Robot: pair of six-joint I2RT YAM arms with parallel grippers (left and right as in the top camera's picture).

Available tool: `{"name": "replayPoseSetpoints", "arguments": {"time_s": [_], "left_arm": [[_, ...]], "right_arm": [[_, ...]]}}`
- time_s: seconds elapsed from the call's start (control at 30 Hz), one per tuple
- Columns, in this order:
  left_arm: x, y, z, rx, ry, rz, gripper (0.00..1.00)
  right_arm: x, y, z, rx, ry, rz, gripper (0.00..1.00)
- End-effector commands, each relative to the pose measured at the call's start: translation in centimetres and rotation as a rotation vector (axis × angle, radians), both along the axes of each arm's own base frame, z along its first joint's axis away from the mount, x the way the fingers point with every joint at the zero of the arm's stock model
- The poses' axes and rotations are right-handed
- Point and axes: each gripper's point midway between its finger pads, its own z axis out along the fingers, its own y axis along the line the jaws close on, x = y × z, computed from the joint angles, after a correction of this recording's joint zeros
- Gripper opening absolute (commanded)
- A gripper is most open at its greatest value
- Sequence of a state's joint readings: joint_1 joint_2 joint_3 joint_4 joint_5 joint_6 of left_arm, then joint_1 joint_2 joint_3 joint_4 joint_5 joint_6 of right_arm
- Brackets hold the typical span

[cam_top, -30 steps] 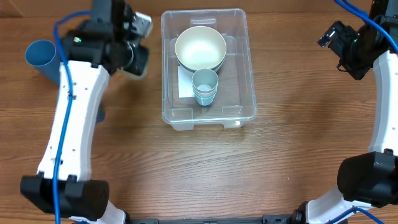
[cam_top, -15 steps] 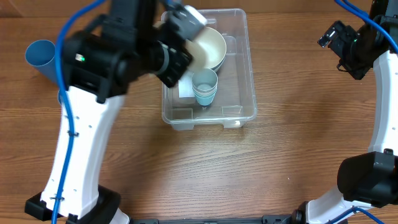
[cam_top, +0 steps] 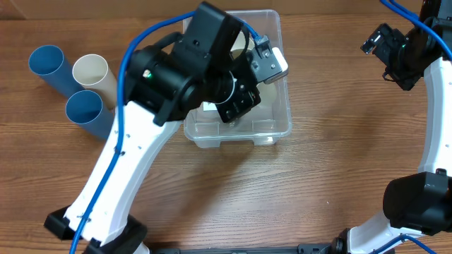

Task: Pack container
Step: 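Carry the cream tumbler over the bin toward its front right corner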

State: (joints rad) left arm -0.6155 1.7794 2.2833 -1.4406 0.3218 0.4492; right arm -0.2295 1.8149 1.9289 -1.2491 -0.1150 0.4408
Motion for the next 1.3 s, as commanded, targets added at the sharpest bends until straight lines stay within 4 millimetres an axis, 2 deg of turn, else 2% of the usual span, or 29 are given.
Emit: {"name": "replayPoseSetpoints", "arguments": {"time_s": [0.0, 0.07, 0.3, 0.6, 0.87, 1.07, 1.27], "left_arm": [[0.6, -1.9, -3.1, 0.008, 0.086, -0.060, 0.04], [1.1, -2.6, -4.7, 0.018, 0.132, -0.070, 0.04], [2.2, -3.8, -8.3, 0.052, 0.212, -0.078, 0.04], [1.6, -5.6, -11.8, 0.103, 0.287, -0.123, 0.04], [1.9, -6.2, -15.2, 0.153, 0.356, -0.124, 0.04], [2.1, -6.3, -16.2, 0.164, 0.373, -0.123, 0.04], [2.3, -6.5, -16.2, 0.157, 0.367, -0.125, 0.04]], "right_arm": [[0.1, -0.2, 1.4, -0.016, -0.038, -0.007, 1.00], [0.2, -0.2, 1.4, -0.016, -0.039, -0.007, 1.00], [0.2, -0.2, 1.4, -0.016, -0.039, -0.007, 1.00], [0.1, -0.2, 1.4, -0.016, -0.038, -0.007, 1.00], [0.2, -0.2, 1.4, -0.016, -0.039, -0.007, 1.00], [0.1, -0.2, 1.4, -0.016, -0.038, -0.007, 1.00], [0.2, -0.2, 1.4, -0.016, -0.039, -0.007, 1.00]]}}
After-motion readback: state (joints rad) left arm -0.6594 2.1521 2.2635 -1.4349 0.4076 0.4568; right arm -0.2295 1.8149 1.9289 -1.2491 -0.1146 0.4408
